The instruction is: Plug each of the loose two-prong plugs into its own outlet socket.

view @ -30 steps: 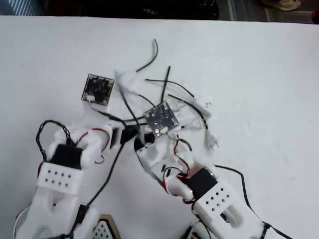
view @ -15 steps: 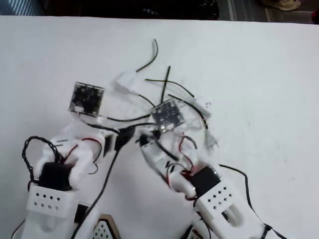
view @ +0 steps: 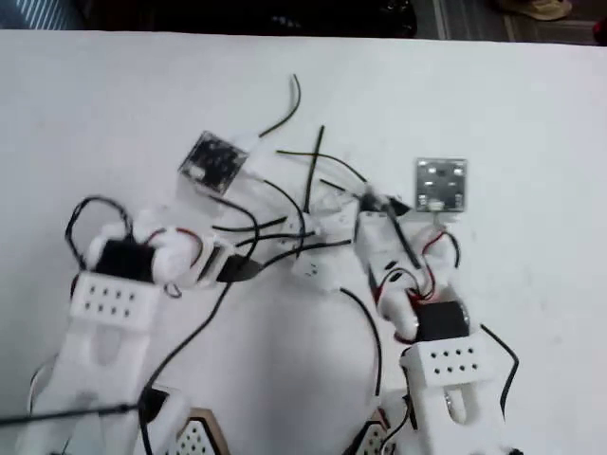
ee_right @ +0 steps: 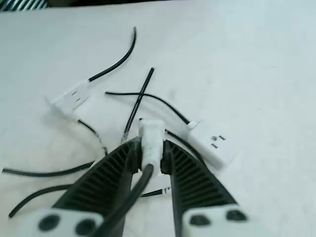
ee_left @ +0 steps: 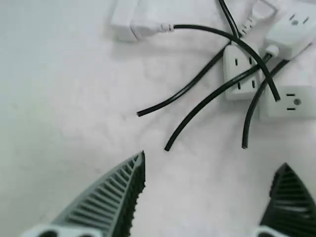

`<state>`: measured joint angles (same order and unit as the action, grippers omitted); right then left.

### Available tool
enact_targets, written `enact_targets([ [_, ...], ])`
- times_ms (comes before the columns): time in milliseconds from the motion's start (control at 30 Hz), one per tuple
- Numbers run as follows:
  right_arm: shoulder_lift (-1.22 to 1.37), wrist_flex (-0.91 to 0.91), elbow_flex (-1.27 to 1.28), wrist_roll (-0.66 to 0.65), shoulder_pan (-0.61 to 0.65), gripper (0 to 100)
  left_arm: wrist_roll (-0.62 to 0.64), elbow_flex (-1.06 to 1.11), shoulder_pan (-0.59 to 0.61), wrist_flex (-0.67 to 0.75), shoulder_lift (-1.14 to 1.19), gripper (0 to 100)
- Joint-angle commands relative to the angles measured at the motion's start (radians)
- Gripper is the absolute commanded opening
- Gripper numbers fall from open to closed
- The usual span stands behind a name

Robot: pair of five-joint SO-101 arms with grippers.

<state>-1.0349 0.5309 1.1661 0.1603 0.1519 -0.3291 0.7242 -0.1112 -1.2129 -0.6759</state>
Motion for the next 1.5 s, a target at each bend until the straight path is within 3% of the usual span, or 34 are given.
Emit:
enact_targets([
  [0,-0.01,-0.047,-0.021,0.032,-0.094,1.7,-0.021,-0.19,-0.073,-0.081,0.177,43],
  [167,-0.01,-0.093,-0.021,0.034,-0.213,1.7,-0.21,-0.307,-0.176,-0.11,0.317,43],
  [433,-0.01,-0.125,-0.021,0.035,-0.3,1.7,-0.353,-0.382,-0.259,-0.041,0.412,43],
  [700,-0.01,-0.127,-0.021,0.035,-0.3,1.7,-0.287,-0.382,-0.272,0.203,0.556,43],
  [1267,-0.01,-0.12,-0.02,0.035,-0.295,1.7,-0.219,-0.382,-0.363,0.588,0.845,43],
  [1467,-0.01,-0.12,-0.02,0.034,-0.294,1.7,-0.226,-0.462,-0.355,0.644,0.989,32],
])
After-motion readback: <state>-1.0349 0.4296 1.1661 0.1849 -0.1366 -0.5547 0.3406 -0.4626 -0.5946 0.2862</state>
